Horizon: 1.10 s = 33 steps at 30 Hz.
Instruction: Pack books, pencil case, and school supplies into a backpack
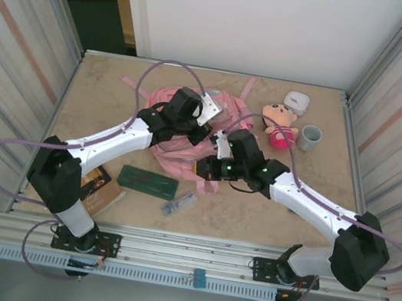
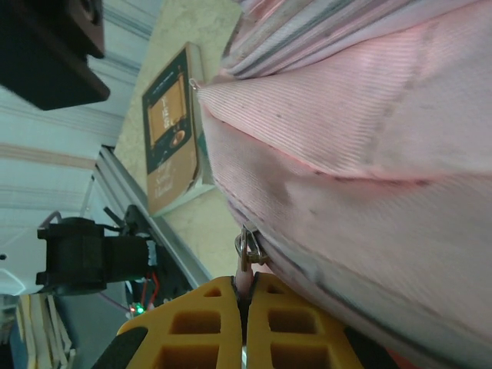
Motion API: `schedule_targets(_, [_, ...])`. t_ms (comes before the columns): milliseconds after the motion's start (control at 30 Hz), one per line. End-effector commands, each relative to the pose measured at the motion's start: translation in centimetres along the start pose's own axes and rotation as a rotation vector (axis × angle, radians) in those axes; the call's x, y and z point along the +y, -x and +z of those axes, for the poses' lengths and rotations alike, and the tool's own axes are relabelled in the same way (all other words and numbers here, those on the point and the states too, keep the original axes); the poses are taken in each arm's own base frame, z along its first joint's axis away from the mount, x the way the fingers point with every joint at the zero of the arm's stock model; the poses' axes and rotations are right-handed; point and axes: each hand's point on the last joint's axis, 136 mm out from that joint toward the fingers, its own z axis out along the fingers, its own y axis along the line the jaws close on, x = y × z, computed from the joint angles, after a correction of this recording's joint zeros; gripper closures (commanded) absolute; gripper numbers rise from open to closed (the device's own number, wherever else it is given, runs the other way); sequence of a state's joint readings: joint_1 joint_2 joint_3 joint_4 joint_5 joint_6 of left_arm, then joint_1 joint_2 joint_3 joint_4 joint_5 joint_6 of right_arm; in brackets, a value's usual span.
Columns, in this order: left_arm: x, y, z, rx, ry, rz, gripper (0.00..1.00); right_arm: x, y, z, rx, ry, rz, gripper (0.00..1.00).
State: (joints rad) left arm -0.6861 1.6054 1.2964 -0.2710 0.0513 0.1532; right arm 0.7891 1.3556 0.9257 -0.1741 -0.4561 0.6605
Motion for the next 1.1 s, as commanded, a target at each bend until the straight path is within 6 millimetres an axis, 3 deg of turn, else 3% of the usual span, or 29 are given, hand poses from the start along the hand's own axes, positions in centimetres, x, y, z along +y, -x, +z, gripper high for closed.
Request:
schedule_targets(0, [0.0,5.0,-1.5,-0.167,-0.007,-0.035,1.0,2.9,2.8,0.4,-0.098,0.078,0.02,1.0])
schedule_targets(133, [-0.4,5.1,-1.8,-0.184,-0.022,-0.025,1.0,3.0,3.2,0.7,-0.116,0.085,0.04,0.96])
schedule_targets(233, [-0.5,4.9,-2.1,-0.194,-0.026,-0.001,1.0,3.1,3.5,-0.2,-0.14,0.075,0.036,0.84])
schedule_targets(400, [-0.3,4.3,-2.6,-0.215,-0.075,0.004,1.0,1.9,4.1,-3.7,-0.219,0.06,0.082,0.4])
schedule_targets(467, [-0.4,4.3,-3.0,-0.239,-0.109,0.014,1.0,1.6,4.2,-5.6,-0.264,0.068,0.098,0.09])
schedule_targets(500, [-0.5,4.4,-3.2,-0.25,-0.126,0.023,1.0,1.3,4.2,-6.4,-0.285,0.065,0.104,0.01])
schedule_targets(600, [-0.9,4.6,-3.9,-0.271,-0.186,0.048,1.0,-0.2,4.4,-8.6,-0.344,0.009,0.173,0.01])
schedule_targets(733, [-1.6,4.8,-4.6,-0.305,-0.249,0.086,1.0,-2.7,4.9,-9.7,-0.398,-0.009,0.339,0.01])
schedule_targets(967, [-2.7,5.1,-5.3,-0.329,-0.327,0.138,1.0,-5.2,5.6,-7.5,-0.399,0.021,0.518,0.01])
schedule_targets(1067, [-3.0,5.3,-5.6,-0.342,-0.345,0.141,1.0,-5.0,6.4,-6.3,-0.402,0.053,0.556,0.0])
